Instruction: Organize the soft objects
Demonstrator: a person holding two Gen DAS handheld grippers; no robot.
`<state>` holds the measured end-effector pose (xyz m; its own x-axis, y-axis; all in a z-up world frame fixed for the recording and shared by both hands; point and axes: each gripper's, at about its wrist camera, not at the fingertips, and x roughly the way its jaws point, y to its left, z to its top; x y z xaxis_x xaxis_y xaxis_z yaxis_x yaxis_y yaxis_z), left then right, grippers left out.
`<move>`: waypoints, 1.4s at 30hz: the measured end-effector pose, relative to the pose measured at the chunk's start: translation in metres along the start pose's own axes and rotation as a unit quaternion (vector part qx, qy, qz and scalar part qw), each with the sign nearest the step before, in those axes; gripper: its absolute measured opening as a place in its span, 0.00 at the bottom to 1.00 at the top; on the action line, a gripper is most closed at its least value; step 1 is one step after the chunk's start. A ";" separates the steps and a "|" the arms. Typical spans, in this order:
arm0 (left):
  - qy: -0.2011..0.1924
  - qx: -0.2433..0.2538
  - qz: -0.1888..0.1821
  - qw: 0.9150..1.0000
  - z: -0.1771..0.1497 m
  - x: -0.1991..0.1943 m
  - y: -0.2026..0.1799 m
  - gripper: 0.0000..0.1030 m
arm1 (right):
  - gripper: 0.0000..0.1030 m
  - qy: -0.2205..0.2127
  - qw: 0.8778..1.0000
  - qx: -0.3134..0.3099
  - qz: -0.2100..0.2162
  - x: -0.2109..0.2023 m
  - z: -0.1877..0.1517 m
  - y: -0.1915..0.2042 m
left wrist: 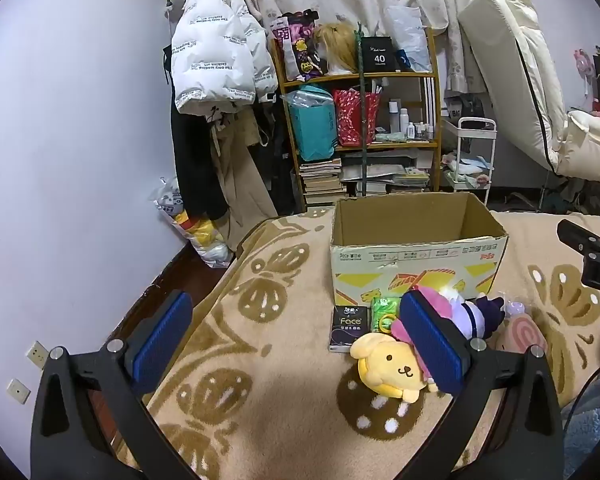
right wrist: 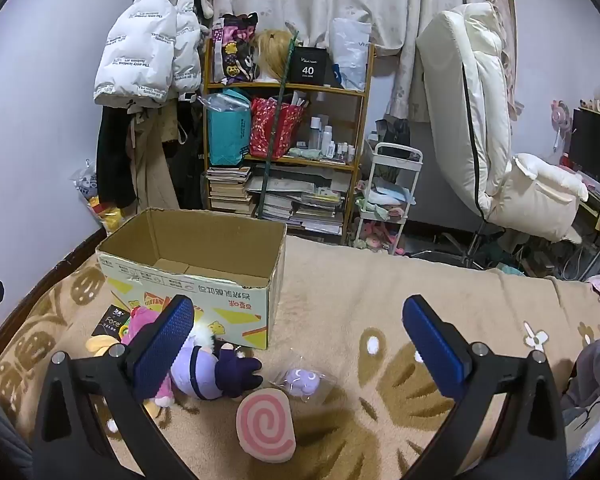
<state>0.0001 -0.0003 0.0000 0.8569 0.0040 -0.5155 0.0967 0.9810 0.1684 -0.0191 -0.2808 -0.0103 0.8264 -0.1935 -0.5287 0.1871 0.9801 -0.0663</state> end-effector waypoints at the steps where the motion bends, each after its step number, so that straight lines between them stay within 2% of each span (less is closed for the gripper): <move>1: -0.002 -0.001 0.001 1.000 0.000 0.000 0.000 0.99 | 1.00 -0.001 1.000 0.000 0.000 0.000 0.000 0.000; 42: -0.003 0.000 0.001 1.000 0.001 -0.002 0.000 0.99 | 1.00 0.001 1.000 -0.002 -0.002 0.000 0.001 -0.001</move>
<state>-0.0009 -0.0007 0.0016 0.8596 0.0050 -0.5109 0.0947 0.9811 0.1689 -0.0191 -0.2820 -0.0095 0.8249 -0.1975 -0.5296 0.1885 0.9795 -0.0717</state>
